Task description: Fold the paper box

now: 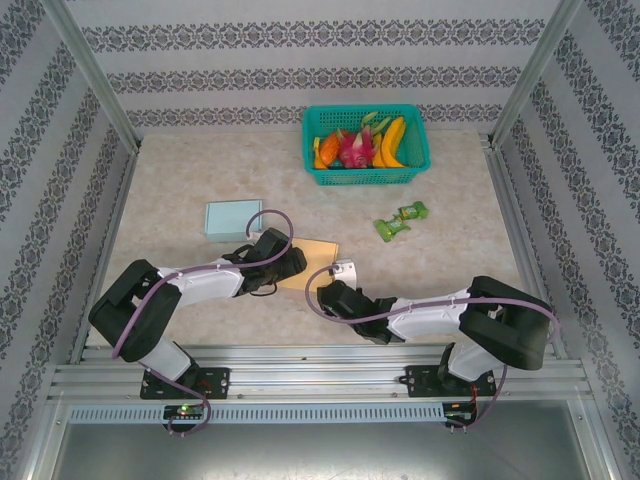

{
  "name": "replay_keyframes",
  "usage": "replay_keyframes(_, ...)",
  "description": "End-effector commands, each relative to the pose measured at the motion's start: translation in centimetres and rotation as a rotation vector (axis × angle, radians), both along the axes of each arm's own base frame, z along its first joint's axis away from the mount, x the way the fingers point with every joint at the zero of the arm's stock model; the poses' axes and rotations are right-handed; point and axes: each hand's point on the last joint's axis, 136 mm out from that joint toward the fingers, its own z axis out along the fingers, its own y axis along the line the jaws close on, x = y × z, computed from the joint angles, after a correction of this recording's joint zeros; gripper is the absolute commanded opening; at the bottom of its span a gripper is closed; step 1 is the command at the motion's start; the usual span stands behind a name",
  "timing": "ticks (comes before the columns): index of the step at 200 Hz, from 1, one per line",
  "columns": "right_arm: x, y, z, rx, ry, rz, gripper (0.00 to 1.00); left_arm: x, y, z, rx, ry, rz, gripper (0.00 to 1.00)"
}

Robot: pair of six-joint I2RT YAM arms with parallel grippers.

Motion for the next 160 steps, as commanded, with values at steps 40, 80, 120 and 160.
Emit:
replay_keyframes(40,-0.5,-0.7,-2.6,-0.087,-0.059,0.08,0.3,-6.2,5.8,-6.7,0.275,0.268,-0.001,0.77)
replay_keyframes(80,-0.3,-1.0,-2.7,-0.092,-0.081,0.08,0.3,-6.2,5.8,-6.8,0.28,0.268,-0.004,0.77)
replay_keyframes(120,-0.3,-1.3,-4.2,-0.153,-0.087,0.113,0.3,-6.2,5.8,-7.1,0.283,0.276,-0.007,0.77)
replay_keyframes(160,0.0,-2.0,-5.8,-0.135,-0.07,0.095,0.31,-6.2,5.8,-7.2,0.289,0.281,-0.011,0.77)
